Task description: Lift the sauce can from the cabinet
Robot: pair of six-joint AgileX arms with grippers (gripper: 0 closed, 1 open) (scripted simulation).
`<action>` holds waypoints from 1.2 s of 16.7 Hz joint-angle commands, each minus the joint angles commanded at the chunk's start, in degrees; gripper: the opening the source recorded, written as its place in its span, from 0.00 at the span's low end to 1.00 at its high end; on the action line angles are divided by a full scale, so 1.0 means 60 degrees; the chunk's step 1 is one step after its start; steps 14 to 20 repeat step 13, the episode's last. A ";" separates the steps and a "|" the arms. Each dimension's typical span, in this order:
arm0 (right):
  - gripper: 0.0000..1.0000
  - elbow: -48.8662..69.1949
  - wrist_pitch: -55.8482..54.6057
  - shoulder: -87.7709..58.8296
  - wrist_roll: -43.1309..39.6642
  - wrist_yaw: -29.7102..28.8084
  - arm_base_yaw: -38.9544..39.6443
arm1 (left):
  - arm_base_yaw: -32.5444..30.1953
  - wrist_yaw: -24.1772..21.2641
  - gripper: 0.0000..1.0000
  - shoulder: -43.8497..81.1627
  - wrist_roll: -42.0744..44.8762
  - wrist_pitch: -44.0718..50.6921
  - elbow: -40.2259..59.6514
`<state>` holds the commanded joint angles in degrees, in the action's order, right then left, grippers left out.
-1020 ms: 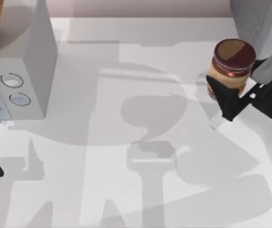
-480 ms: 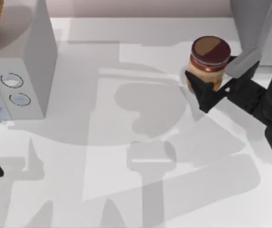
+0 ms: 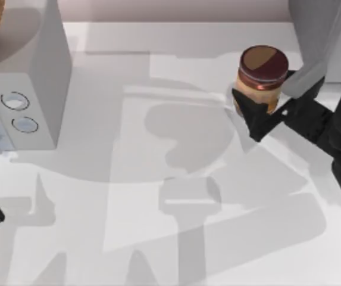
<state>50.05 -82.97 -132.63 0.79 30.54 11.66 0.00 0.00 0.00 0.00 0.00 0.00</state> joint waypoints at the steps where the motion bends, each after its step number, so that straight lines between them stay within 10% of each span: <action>1: 0.53 0.0000 0.0000 0.0000 0.0000 0.0000 0.0000 | 0.0000 0.0000 1.00 0.0000 0.0000 0.0000 0.0000; 7: 0.98 0.0000 0.0000 0.0000 0.0000 0.0000 0.0000 | 0.0000 0.0000 1.00 0.0000 0.0000 0.0000 0.0000; 20: 1.00 0.0000 0.0000 0.0000 0.0000 0.0000 0.0000 | 0.0000 0.0000 1.00 0.0000 0.0000 0.0000 0.0000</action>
